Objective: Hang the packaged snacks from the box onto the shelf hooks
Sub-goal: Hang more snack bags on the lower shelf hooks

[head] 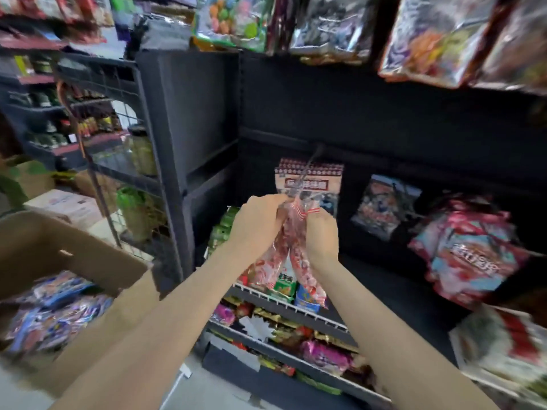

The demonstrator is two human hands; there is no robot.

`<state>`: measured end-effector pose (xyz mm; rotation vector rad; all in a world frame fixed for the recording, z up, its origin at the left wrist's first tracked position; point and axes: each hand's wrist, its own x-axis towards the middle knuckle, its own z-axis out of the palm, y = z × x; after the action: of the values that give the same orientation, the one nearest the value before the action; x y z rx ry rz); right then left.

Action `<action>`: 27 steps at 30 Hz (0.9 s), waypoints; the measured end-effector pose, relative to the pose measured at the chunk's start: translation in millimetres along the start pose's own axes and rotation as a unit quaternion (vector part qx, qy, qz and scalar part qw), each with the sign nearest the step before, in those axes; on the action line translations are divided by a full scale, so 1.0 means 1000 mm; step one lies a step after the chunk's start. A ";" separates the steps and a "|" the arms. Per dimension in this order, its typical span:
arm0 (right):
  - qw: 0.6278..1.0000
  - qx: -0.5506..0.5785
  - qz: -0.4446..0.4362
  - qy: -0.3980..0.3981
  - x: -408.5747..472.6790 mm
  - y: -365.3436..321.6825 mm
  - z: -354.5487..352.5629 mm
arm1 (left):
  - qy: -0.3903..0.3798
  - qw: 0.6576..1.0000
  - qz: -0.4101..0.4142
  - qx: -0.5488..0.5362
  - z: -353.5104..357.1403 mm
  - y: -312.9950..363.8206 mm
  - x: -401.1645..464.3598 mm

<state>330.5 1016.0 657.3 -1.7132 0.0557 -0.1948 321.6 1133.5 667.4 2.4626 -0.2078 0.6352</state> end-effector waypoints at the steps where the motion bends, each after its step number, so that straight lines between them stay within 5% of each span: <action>1: 1.000 -0.016 0.011 0.006 0.003 0.006 -0.015 | -0.013 1.000 -0.002 -0.001 0.011 0.011 0.001; 6: 0.999 -0.004 0.038 -0.022 0.016 0.034 -0.079 | -0.029 1.000 0.003 -0.009 0.055 0.057 0.004; 12: 0.998 -0.019 0.030 0.051 0.037 0.051 -0.148 | -0.046 0.999 -0.012 -0.024 0.089 0.088 0.014; 19: 0.983 -0.109 -0.057 0.133 0.056 0.055 -0.184 | -0.048 0.998 -0.031 -0.031 0.106 0.104 0.025; 27: 0.965 -0.198 -0.106 0.134 0.057 0.058 -0.199 | -0.042 0.998 -0.040 -0.036 0.116 0.113 0.029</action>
<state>359.3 804.7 633.7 -2.0816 0.1189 -0.6084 360.6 974.3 654.0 2.4161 -0.1610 0.4827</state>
